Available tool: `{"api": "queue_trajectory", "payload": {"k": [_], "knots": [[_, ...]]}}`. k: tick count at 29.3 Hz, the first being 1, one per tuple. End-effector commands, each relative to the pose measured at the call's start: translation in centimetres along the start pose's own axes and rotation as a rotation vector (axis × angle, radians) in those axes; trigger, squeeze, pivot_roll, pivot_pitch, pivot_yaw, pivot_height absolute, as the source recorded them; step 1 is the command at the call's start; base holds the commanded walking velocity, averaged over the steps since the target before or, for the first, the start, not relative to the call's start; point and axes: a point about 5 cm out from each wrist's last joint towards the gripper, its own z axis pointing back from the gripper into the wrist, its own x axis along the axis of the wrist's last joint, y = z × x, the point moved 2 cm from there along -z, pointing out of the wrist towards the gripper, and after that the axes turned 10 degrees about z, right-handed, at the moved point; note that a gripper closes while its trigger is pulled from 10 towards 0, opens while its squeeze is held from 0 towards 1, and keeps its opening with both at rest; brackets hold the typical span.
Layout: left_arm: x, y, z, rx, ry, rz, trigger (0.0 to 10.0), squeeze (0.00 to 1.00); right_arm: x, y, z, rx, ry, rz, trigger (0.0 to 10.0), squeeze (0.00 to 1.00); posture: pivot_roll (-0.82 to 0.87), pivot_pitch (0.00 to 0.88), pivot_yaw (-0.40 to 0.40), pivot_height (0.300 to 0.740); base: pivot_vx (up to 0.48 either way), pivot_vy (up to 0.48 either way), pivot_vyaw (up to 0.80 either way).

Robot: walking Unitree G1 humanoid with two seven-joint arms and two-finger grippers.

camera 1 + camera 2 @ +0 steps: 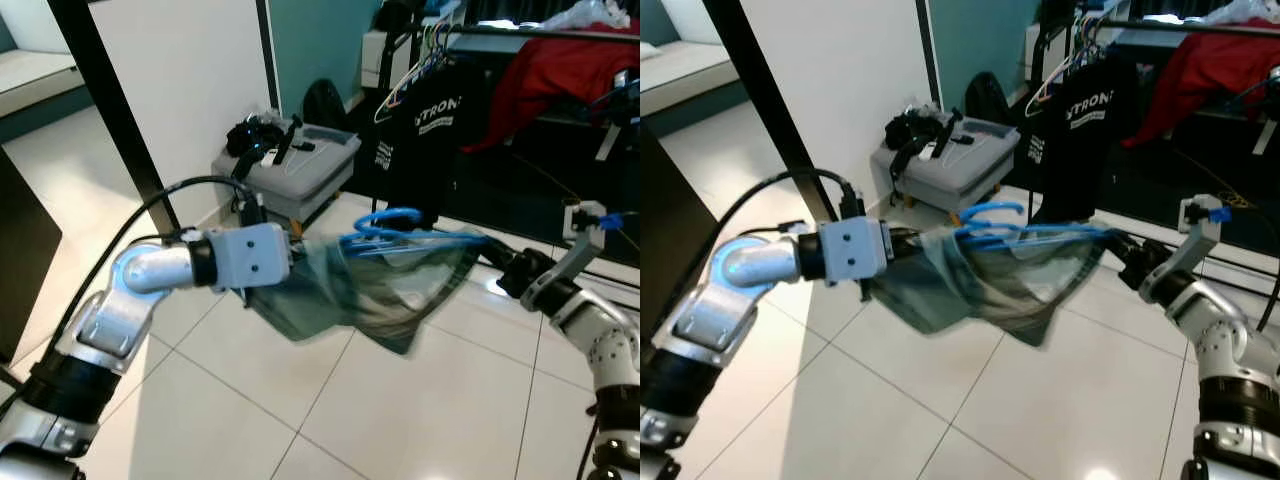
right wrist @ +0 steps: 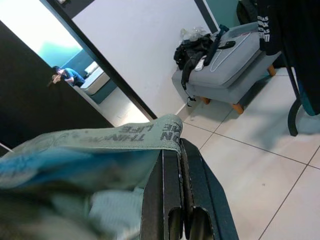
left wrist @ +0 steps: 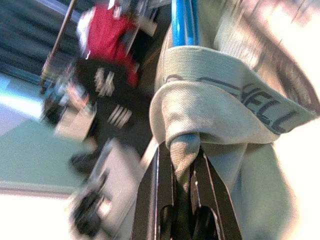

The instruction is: Hang hanger

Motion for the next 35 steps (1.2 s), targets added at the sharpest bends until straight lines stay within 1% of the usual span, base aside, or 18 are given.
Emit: {"api": "queue_trajectory", "payload": {"k": [1, 10, 12, 15, 17, 18, 19, 21, 22, 23, 24, 25, 26, 28, 29, 30, 33, 35], "knots": [[-0.4, 1.2, 0.8, 0.049, 0.042, -0.049, 10.0, 0.0, 0.0, 0.2, -0.1, 0.005, 0.004, -0.007, 0.0, 0.0, -0.09, 0.086, 0.056, 0.74, 0.0, 0.0, 0.0], [-0.1, 0.8, 1.0, 0.022, 0.035, -0.034, 10.0, 0.0, 0.1, 0.3, -0.1, 0.009, 0.005, -0.007, 0.0, 0.0, -0.09, 0.092, 0.054, 0.74, 0.0, 0.0, 0.0], [0.0, 0.4, 0.9, -0.001, 0.029, -0.039, 10.0, 0.0, 0.2, 0.3, -0.2, 0.009, 0.005, -0.003, 0.0, 0.0, -0.09, 0.093, 0.054, 0.74, 0.0, 0.0, 0.0], [-0.1, 0.2, 0.7, -0.001, 0.031, -0.042, 10.0, 0.0, 0.2, 0.5, -0.3, 0.014, 0.006, 0.006, 0.0, 0.0, -0.09, 0.093, 0.054, 0.74, 0.0, 0.0, 0.0], [-0.4, -0.1, 0.2, 0.004, 0.035, -0.041, 10.0, 0.0, 0.5, 1.2, -0.6, 0.038, -0.001, 0.016, 0.0, 0.0, -0.08, 0.095, 0.057, 0.74, 0.0, 0.0, 0.0], [-0.4, -0.1, 0.2, 0.004, 0.035, -0.041, 10.0, 0.0, 0.5, 1.2, -0.6, 0.038, -0.001, 0.016, 0.0, 0.0, -0.08, 0.095, 0.057, 0.74, 0.0, 0.0, 0.0], [-0.6, -0.5, -0.2, 0.013, 0.04, -0.022, 10.0, 0.0, 0.7, 2.4, -1.0, 0.082, 0.013, 0.069, 0.0, 0.0, -0.08, 0.097, 0.058, 0.74, 0.0, 0.0, 0.0], [-0.6, -0.5, -0.2, 0.013, 0.04, -0.022, 10.0, 0.0, 0.7, 2.4, -1.0, 0.082, 0.013, 0.069, 0.0, 0.0, -0.08, 0.097, 0.058, 0.74, 0.0, 0.0, 0.0], [-0.7, -0.9, -0.8, 0.036, 0.047, 0.006, 10.0, 0.0, 1.0, 4.4, -1.5, 0.159, 0.013, 0.114, 0.0, 0.0, -0.09, 0.101, 0.06, 0.74, 0.0, 0.0, 0.0], [-0.7, -0.9, -0.8, 0.036, 0.047, 0.006, 10.0, 0.0, 1.0, 4.4, -1.5, 0.159, 0.013, 0.114, 0.0, 0.0, -0.09, 0.101, 0.06, 0.74, 0.0, 0.0, 0.0], [-1.0, -1.2, -1.3, 0.068, 0.065, 0.035, 10.0, 0.0, 1.4, 6.5, -1.9, 0.241, 0.008, 0.148, 0.0, 0.0, -0.09, 0.101, 0.06, 0.74, 0.0, 0.0, 0.0], [-1.0, -1.2, -1.3, 0.068, 0.065, 0.035, 10.0, 0.0, 1.4, 6.5, -1.9, 0.241, 0.008, 0.148, 0.0, 0.0, -0.09, 0.101, 0.06, 0.74, 0.0, 0.0, 0.0], [-1.5, -1.1, -1.9, 0.126, 0.098, 0.052, 10.0, 0.0, 1.6, 8.3, -2.4, 0.305, 0.002, 0.185, 0.0, 0.0, -0.09, 0.103, 0.06, 0.74, 0.0, 0.0, 0.0], [-1.5, -1.1, -1.9, 0.126, 0.098, 0.052, 10.0, 0.0, 1.6, 8.3, -2.4, 0.305, 0.002, 0.185, 0.0, 0.0, -0.09, 0.103, 0.06, 0.74, 0.0, 0.0, 0.0], [-2.1, -0.7, -2.1, 0.183, 0.128, 0.078, 10.0, 0.0, 1.7, 9.6, -2.7, 0.35, 0.005, 0.227, 0.0, 0.0, -0.1, 0.102, 0.059, 0.74, 0.0, 0.0, 0.0], [-2.6, -0.3, -2.2, 0.234, 0.156, 0.1, 10.0, 0.0, 1.8, 10.3, -3.0, 0.369, 0.008, 0.256, 0.0, 0.0, -0.1, 0.102, 0.059, 0.74, 0.0, 0.0, 0.0], [-3.1, 0.1, -2.1, 0.272, 0.187, 0.119, 10.0, 0.0, 1.9, 10.7, -3.3, 0.376, 0.01, 0.279, 0.0, 0.0, -0.09, 0.103, 0.057, 0.74, 0.0, 0.0, 0.0], [-4.0, 0.4, -1.7, 0.298, 0.233, 0.145, 10.0, 0.0, 2.2, 10.8, -3.5, 0.377, 0.006, 0.292, 0.0, 0.0, -0.09, 0.104, 0.058, 0.74, 0.0, 0.0, 0.0]]}}
